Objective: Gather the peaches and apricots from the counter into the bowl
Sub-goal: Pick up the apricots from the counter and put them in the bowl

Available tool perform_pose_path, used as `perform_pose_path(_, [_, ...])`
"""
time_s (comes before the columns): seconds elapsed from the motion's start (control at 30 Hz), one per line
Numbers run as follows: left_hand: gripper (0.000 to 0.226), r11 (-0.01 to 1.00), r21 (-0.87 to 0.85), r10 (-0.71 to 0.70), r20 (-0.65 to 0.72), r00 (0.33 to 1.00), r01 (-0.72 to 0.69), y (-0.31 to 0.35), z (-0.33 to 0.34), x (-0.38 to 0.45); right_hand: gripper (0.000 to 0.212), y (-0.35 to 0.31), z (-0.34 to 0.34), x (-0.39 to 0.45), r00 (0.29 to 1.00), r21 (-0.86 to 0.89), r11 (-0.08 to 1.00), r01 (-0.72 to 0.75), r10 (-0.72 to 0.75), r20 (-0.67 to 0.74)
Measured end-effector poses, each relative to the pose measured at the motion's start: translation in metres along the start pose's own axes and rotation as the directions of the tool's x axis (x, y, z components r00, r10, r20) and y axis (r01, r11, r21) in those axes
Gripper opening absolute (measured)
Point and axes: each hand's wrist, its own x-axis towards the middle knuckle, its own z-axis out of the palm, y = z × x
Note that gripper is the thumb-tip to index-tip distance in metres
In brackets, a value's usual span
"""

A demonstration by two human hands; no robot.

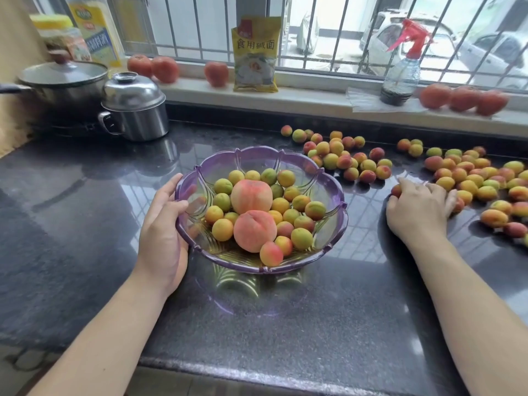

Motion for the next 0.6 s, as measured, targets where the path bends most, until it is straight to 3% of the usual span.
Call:
perform_pose_path(0.2, [0.048,1.000,0.023,-0.006,0.008,1.000,0.006,0.002,0.001,-0.001,0.033,-0.002,-0.002,0.000,0.996,0.063,0.997,0.055,-0.050,-0.079])
perform_pose_path(0.37, [0.048,1.000,0.030,-0.007,0.010,1.000,0.007,0.003,0.001,-0.001,0.033,-0.013,-0.020,-0.014,0.972,0.467,0.869,0.166,-0.064,-0.227])
perform_pose_path(0.6, [0.059,0.996,0.092,0.010,0.016,1.000,-0.012,0.007,0.002,-0.004,0.035,-0.029,-0.035,-0.029,0.965,0.623,0.746,0.234,-0.098,-0.245])
